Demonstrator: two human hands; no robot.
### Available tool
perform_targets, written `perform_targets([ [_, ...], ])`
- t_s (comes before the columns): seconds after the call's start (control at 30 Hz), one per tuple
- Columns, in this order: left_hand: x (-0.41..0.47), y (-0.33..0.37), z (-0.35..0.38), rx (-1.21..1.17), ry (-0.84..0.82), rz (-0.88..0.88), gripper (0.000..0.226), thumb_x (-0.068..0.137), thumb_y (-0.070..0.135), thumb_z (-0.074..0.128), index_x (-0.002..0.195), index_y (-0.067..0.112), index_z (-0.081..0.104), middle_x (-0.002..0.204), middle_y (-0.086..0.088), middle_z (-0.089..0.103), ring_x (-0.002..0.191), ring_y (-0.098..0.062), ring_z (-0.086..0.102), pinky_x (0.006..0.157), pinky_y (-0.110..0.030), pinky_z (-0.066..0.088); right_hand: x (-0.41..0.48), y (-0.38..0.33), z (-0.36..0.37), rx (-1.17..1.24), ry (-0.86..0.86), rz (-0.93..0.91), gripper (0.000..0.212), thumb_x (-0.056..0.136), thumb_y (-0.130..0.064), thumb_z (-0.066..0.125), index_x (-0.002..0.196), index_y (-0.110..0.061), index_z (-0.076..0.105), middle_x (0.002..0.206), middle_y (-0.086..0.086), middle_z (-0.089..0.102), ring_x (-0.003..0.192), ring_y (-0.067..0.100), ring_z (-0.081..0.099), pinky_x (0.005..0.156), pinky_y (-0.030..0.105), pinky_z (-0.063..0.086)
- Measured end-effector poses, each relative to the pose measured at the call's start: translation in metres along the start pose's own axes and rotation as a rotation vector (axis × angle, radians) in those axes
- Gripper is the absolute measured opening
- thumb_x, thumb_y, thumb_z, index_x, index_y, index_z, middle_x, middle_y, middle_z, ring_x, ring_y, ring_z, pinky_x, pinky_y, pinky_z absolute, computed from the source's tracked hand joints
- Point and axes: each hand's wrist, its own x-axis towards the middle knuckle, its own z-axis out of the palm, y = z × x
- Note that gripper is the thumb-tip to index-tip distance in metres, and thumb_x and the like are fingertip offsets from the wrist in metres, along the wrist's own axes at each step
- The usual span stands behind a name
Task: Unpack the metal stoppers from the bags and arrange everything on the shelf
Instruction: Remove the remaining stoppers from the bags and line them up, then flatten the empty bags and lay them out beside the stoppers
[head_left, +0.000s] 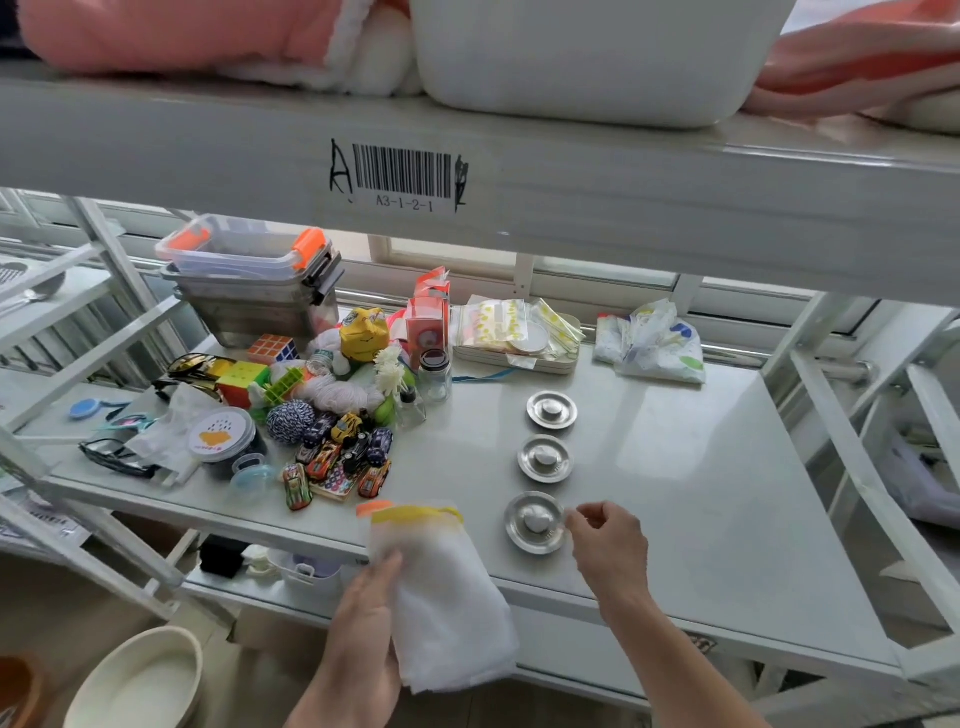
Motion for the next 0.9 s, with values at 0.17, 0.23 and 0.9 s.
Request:
perform_targets([
  [0.17, -0.014, 0.000, 0.026, 0.046, -0.219, -0.003, 0.018, 0.088, 0.010, 0.061, 0.093, 0.004, 0.077, 0.092, -0.021, 0.078, 0.075, -0.029, 0.076, 0.060, -0.036, 0.061, -0.055, -0.022, -0.013, 0.503, -0.612, 0.184, 0.038, 0.088, -0.036, 0.072, 0.097, 0.001, 0.075, 0.081, 0.015, 0.073, 0.067, 0.024, 0.067, 0.062, 0.033, 0.052],
  [0.23, -0.019, 0.001, 0.037, 0.074, -0.281, -0.002, 0.021, 0.085, 0.006, 0.064, 0.101, -0.002, 0.074, 0.098, -0.027, 0.076, 0.079, -0.033, 0.075, 0.063, -0.038, 0.060, -0.063, -0.018, -0.015, 0.614, -0.608, 0.160, 0.034, 0.077, -0.024, 0.082, 0.095, 0.004, 0.076, 0.094, 0.027, 0.075, 0.078, 0.032, 0.069, 0.074, 0.041, 0.052],
  [0.9, -0.032, -0.037, 0.121, 0.014, -0.348, -0.058, 0.038, 0.088, 0.019, 0.059, 0.116, -0.005, 0.069, 0.117, -0.029, 0.070, 0.107, -0.041, 0.068, 0.095, -0.054, 0.052, -0.018, 0.001, -0.097, 0.774, -0.509, 0.051, 0.023, 0.097, -0.011, 0.058, 0.101, 0.000, 0.077, 0.105, 0.025, 0.074, 0.088, 0.027, 0.066, 0.080, 0.037, 0.050],
])
